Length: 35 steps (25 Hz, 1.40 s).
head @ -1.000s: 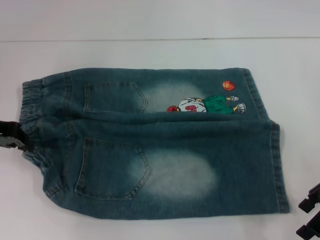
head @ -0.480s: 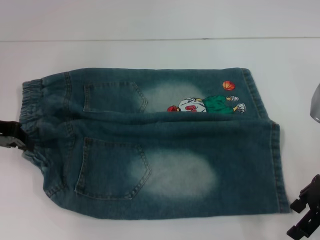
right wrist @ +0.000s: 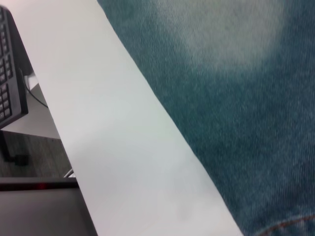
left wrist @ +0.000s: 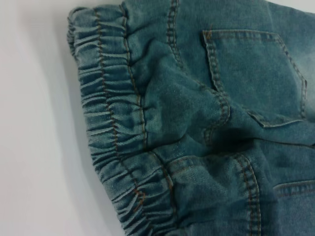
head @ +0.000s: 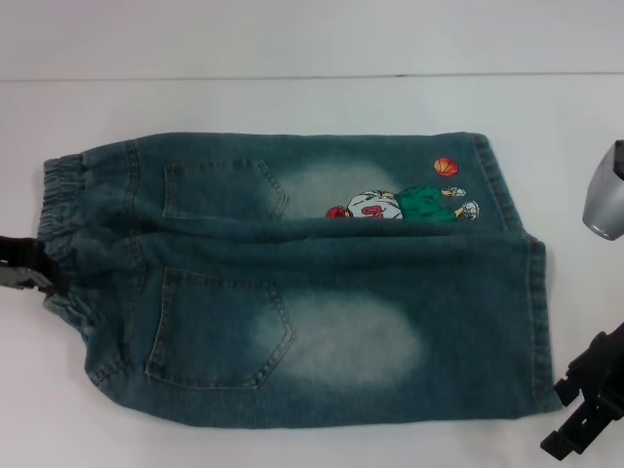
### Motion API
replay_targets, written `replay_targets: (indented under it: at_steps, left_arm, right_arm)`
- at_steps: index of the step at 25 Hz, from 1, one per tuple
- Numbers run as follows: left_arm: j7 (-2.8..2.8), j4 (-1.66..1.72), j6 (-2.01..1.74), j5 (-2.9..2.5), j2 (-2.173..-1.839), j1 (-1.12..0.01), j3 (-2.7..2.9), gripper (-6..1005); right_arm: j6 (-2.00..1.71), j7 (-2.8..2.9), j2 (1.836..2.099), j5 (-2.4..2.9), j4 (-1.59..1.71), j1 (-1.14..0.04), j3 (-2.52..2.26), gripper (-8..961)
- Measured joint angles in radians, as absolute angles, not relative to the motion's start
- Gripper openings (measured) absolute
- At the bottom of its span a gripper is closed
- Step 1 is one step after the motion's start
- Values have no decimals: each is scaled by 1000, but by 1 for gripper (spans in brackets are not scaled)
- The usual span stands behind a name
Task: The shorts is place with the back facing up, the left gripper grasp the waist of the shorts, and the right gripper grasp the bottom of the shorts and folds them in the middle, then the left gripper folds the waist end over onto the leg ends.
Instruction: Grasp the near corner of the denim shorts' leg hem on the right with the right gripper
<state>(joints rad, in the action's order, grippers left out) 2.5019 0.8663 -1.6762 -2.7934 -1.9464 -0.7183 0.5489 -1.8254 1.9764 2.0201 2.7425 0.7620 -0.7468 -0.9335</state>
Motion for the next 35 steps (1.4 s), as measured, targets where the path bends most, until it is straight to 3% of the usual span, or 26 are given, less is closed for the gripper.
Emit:
replay_targets:
  at_steps: [21,35]
  left_arm:
    - [2499,867,-1665,-2793,-1947,-718,548,38]
    - [2499,863,-1656,-2793,-1947,-718,549,38]
  right_arm:
    - [-1819,1979,2016,2744,758,-770,-934,864]
    - [-1824,1968,2034,2742,752,-773,-944,848]
